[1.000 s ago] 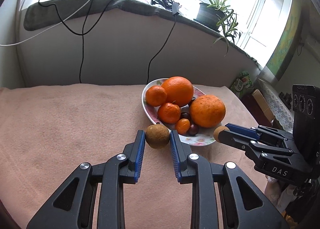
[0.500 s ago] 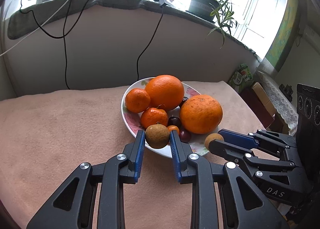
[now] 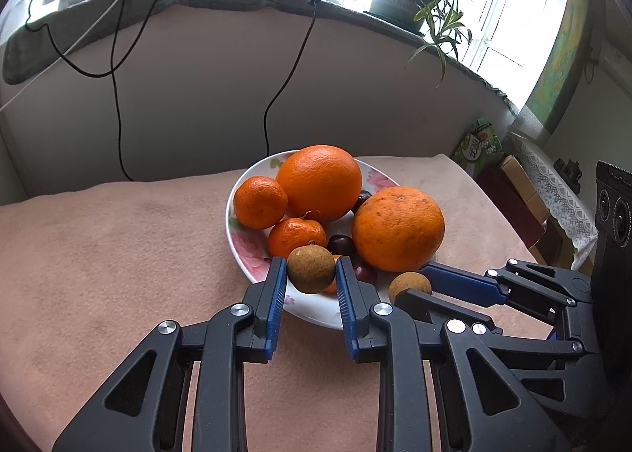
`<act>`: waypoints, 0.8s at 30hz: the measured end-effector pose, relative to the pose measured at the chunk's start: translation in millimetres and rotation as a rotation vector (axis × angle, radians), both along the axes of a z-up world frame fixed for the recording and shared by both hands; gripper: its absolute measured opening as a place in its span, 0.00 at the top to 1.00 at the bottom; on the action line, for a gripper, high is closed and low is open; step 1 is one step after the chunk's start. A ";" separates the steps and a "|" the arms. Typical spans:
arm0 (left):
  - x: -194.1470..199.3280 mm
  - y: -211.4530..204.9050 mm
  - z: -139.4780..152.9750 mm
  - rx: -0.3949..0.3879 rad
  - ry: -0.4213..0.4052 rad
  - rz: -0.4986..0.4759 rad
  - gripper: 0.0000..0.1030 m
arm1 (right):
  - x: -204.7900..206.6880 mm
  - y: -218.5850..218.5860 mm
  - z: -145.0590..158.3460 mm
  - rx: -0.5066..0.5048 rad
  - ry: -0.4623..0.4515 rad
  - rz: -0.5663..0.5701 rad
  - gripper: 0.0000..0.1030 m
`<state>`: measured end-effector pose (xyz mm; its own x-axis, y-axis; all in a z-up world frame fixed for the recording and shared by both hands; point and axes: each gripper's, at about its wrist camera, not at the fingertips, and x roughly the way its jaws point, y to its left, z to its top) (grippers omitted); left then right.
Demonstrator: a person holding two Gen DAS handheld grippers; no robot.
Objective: Organize fruits
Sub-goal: 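Lower the brown fruits onto the plate and open both tools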
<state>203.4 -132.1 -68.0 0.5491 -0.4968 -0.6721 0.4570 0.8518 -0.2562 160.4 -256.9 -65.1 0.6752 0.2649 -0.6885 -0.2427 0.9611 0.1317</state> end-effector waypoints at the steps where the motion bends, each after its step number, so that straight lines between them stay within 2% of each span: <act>1: 0.2 0.0 -0.3 -0.001 0.001 -0.001 0.77 | 1.0 0.5 -0.1 -0.004 -0.001 0.001 0.73; 12: 1.0 -1.3 0.3 0.000 0.001 -0.006 0.77 | 1.6 6.2 0.7 -0.048 -0.019 0.006 0.73; 24: 1.5 -2.1 1.8 0.007 -0.005 -0.002 0.76 | -0.2 4.3 4.3 -0.052 -0.031 0.005 0.73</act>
<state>205.0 -134.2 -66.2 0.5518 -0.4931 -0.6725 0.4596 0.8527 -0.2481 160.2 -252.7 -60.7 0.6954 0.2322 -0.6801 -0.2504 0.9653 0.0735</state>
